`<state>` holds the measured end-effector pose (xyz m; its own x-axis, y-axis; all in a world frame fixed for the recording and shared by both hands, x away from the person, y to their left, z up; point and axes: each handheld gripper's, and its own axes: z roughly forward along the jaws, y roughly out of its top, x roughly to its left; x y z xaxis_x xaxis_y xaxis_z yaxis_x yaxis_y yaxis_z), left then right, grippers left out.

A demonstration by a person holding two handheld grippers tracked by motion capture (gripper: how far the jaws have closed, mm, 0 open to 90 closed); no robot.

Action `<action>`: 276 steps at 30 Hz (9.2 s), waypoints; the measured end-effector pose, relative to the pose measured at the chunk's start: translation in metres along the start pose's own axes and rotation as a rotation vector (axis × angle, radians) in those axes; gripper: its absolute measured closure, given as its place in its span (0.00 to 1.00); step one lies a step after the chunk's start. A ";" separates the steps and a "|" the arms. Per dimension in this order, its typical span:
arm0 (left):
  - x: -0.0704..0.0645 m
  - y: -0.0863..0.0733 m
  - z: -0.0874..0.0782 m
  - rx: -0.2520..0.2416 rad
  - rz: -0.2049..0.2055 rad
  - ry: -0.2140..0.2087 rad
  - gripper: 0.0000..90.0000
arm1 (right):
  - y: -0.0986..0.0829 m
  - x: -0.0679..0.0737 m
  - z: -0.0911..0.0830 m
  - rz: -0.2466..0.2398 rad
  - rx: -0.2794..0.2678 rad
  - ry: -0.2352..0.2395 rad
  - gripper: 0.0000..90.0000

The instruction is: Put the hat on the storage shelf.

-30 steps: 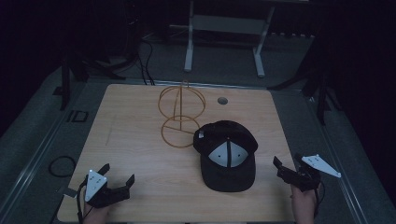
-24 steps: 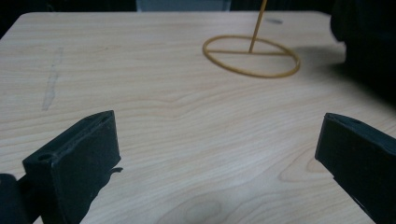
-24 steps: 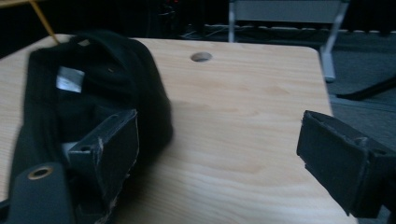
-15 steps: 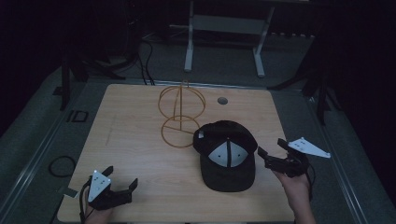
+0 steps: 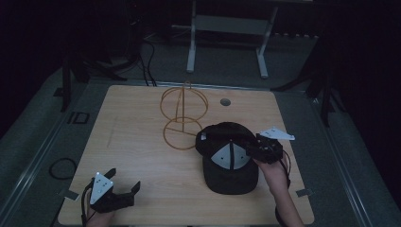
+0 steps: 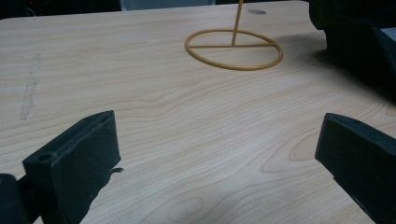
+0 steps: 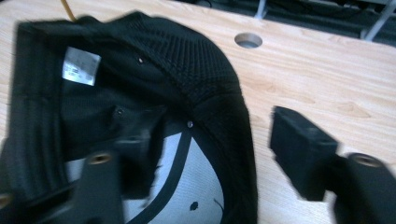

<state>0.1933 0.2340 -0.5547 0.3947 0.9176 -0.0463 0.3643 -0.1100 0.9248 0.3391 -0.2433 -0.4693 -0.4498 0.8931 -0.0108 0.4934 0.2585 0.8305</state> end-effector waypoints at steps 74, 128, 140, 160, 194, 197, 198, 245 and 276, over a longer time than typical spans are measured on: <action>-0.127 0.103 0.098 -0.013 0.065 -0.309 0.33 | 0.060 0.066 -0.068 -0.098 -0.254 0.144 0.98; -0.162 0.190 0.057 -0.191 0.263 -0.228 0.99 | -0.025 0.051 -0.112 -0.113 -0.232 0.351 0.44; -0.124 0.189 0.051 -0.270 0.294 -0.398 0.99 | -0.042 0.043 -0.137 -0.207 -0.244 0.533 0.40; -0.107 0.186 0.044 -0.233 0.401 -0.772 0.99 | 0.007 0.062 -0.140 -0.423 -0.275 0.618 0.51; -0.109 0.190 0.055 -0.171 0.375 -0.735 0.82 | 0.016 0.067 -0.135 -0.379 -0.315 0.715 0.99; -0.109 0.190 0.058 -0.146 0.372 -0.685 0.60 | 0.017 0.065 -0.138 -0.384 -0.321 0.711 0.99; -0.108 0.189 0.058 -0.136 0.373 -0.682 0.53 | 0.018 0.064 -0.139 -0.382 -0.320 0.709 0.99; -0.027 0.085 0.057 0.034 0.187 -0.306 0.02 | 0.117 0.026 -0.090 -0.271 -0.407 0.366 0.99; -0.010 0.040 0.052 0.036 0.113 -0.257 0.02 | 0.169 0.077 0.016 -0.251 -0.262 0.361 0.98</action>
<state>0.2482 0.2009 -0.5367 0.6341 0.7721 -0.0425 0.3336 -0.2236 0.9158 0.3995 -0.1248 -0.3382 -0.7817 0.6193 -0.0735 0.1543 0.3062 0.9394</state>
